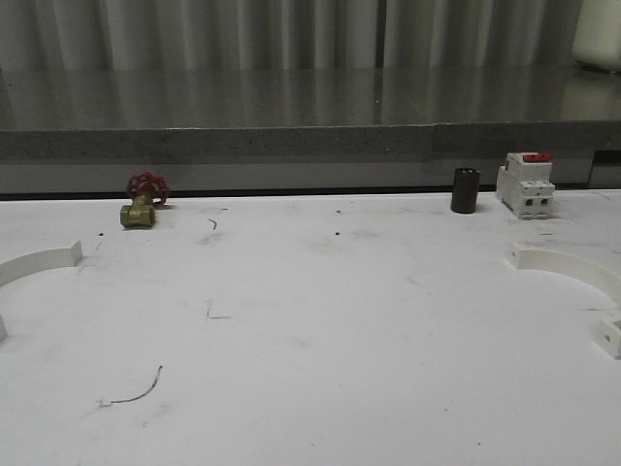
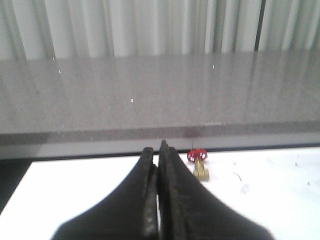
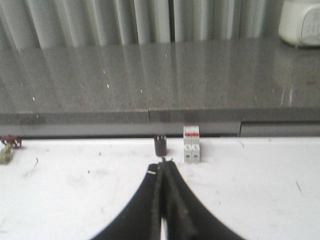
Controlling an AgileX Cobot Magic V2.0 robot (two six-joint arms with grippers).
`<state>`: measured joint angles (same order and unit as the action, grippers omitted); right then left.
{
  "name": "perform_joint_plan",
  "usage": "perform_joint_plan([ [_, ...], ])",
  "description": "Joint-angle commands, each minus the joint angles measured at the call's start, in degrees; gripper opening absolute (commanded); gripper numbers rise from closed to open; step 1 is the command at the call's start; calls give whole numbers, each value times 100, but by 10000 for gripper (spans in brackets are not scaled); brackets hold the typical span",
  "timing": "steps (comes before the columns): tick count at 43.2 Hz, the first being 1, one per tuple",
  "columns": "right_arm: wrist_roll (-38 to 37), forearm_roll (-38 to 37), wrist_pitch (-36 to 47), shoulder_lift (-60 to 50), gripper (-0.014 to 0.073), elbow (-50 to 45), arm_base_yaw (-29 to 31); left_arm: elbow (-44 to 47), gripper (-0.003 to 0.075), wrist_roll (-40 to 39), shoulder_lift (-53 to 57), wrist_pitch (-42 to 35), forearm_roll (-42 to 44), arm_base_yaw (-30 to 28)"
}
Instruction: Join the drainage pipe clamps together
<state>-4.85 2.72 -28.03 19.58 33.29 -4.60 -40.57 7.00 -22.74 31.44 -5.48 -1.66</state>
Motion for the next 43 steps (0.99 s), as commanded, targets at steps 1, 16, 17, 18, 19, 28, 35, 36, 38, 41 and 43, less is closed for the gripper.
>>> perform_joint_plan([
  [1,13,-57,35,427,-67,190,31,-189,-20,-10,-317,-88,-22,37],
  [16,13,-57,-604,1254,-67,166,31,83,-20,-10,-857,100,-22,37],
  [17,13,-57,-618,1286,-67,165,31,100,-20,-10,-885,100,-22,37],
  [18,13,-57,-628,1303,-67,160,31,115,-20,-10,-898,113,-22,37],
  [19,13,-57,-633,1336,-65,160,31,125,-20,-10,-924,152,-22,37],
  [28,13,-57,-640,1425,146,160,31,125,59,-10,-1223,222,-22,37],
  [35,13,-57,-640,1425,432,160,31,125,368,-10,-1434,59,-22,37],
  [36,13,-57,-640,1425,442,160,31,125,425,-10,-1460,-1,-4,37],
  [38,13,-57,-640,1425,449,160,31,125,496,-10,-1512,-100,-4,37],
  [41,13,-57,-640,1425,448,160,31,110,553,-10,-1641,-193,51,37],
  [43,13,-57,-640,1425,448,160,31,37,556,-10,-1794,-153,94,37],
])
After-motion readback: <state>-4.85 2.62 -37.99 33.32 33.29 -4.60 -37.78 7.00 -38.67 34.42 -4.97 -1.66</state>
